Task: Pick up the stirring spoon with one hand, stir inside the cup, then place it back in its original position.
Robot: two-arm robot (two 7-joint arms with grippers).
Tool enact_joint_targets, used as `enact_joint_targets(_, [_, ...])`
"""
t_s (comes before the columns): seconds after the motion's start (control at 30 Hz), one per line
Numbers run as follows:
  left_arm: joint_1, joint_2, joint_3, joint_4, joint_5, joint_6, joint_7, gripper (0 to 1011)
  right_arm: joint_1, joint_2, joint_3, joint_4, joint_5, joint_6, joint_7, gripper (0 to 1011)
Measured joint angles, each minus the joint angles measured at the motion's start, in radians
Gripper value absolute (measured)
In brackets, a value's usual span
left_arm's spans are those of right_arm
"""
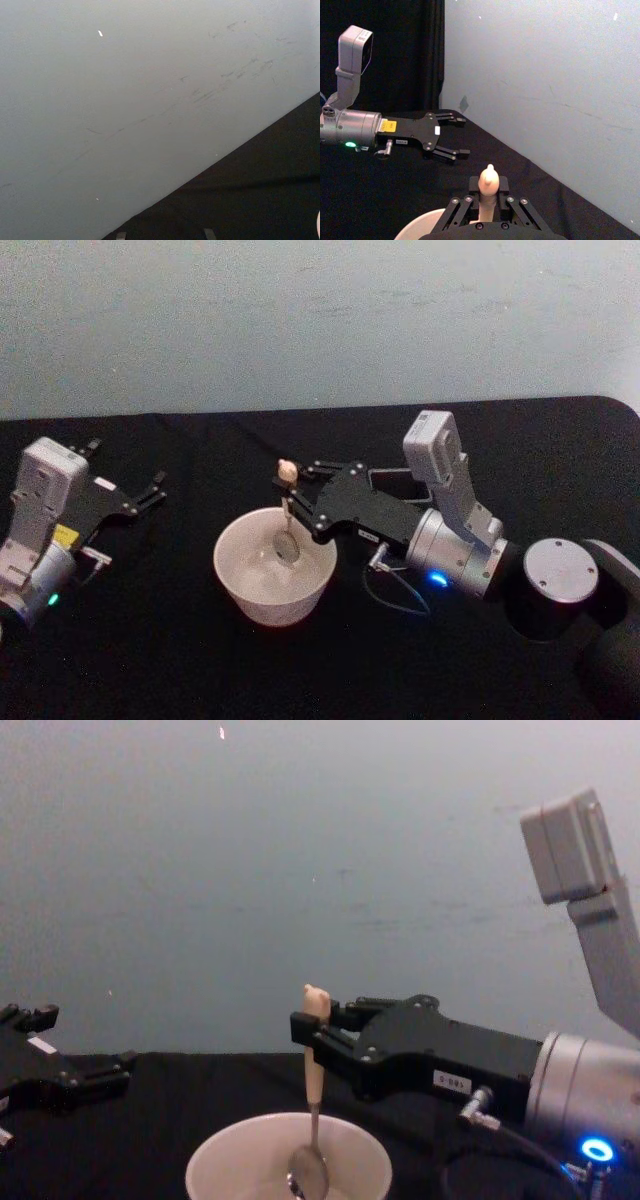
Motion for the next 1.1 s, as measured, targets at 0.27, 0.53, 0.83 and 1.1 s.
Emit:
enact_joint_targets(0.27, [0.000, 0.000, 0.000, 0.000, 0.000, 0.000, 0.000, 1001, -0.007, -0.012, 0.002, 0.006, -0.005, 0.004, 0.009, 211])
enact_joint_targets(0.53, [0.000, 0.000, 0.000, 0.000, 0.000, 0.000, 0.000, 1001, -0.010, -0.019, 0.001, 0.004, -0.006, 0.013, 0.014, 211])
enact_joint_targets(0.83, [0.000, 0.000, 0.000, 0.000, 0.000, 0.000, 0.000, 1001, -0.009, -0.024, 0.008, 0.009, -0.013, 0.016, 0.005, 211])
enact_joint_targets(1.1, [0.000, 0.000, 0.000, 0.000, 0.000, 0.000, 0.000, 1001, -0.034, 0.010, 0.032, -0.033, 0.001, 0.031, 0.005, 211])
